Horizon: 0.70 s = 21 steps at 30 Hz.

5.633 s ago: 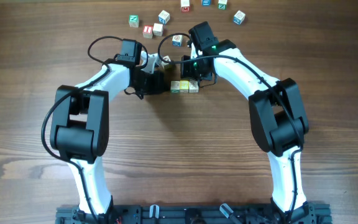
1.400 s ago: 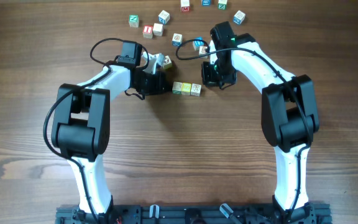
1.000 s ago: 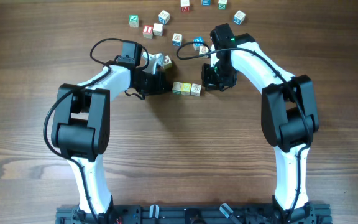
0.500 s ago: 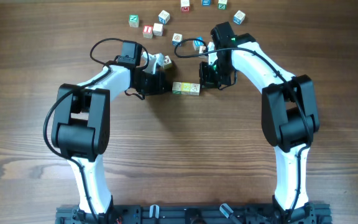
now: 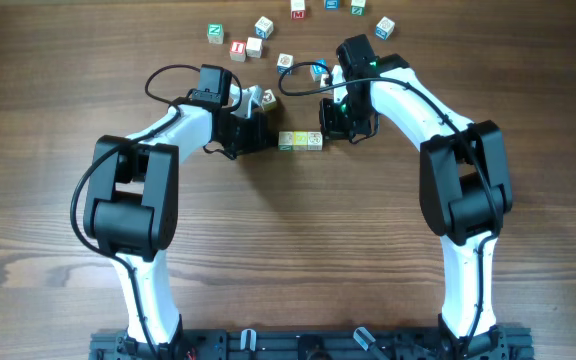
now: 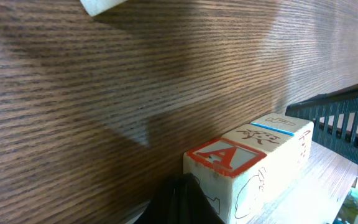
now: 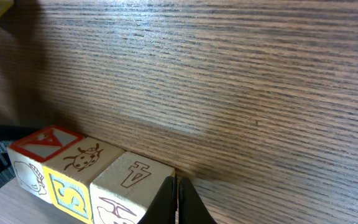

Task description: Form a horizontal line

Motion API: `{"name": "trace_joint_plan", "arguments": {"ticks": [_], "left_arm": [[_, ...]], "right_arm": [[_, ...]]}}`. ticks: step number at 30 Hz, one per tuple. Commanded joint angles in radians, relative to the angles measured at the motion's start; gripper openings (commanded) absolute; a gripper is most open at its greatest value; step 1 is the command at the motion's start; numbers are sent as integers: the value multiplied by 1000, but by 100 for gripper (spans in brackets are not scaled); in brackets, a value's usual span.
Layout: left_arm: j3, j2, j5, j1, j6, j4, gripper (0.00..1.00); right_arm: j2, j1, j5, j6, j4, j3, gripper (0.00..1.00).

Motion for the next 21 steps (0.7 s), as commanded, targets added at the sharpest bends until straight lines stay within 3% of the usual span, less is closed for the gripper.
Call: {"name": "trace_joint_plan", "arguments": {"ticks": [1,5,12,14,21], "left_arm": [[-57,94,-248,-30,-51,-25,4],[-57,94,-326,-30,-54,-37,4],[-57,93,-417,-19,-103,-48,4],[-57,91,-457,0,-128,-68,4],[-57,77,-484,84,-200,-104,4]], "right_arm": [[-26,18,-12,-12,4,12,5],[-26,18,-11,-10,7,12,6],[-26,18,81,-43,0,12,18],[-26,17,81,-89,-3,17,36],[-68,17,81,-218,-18,39,64]]}}
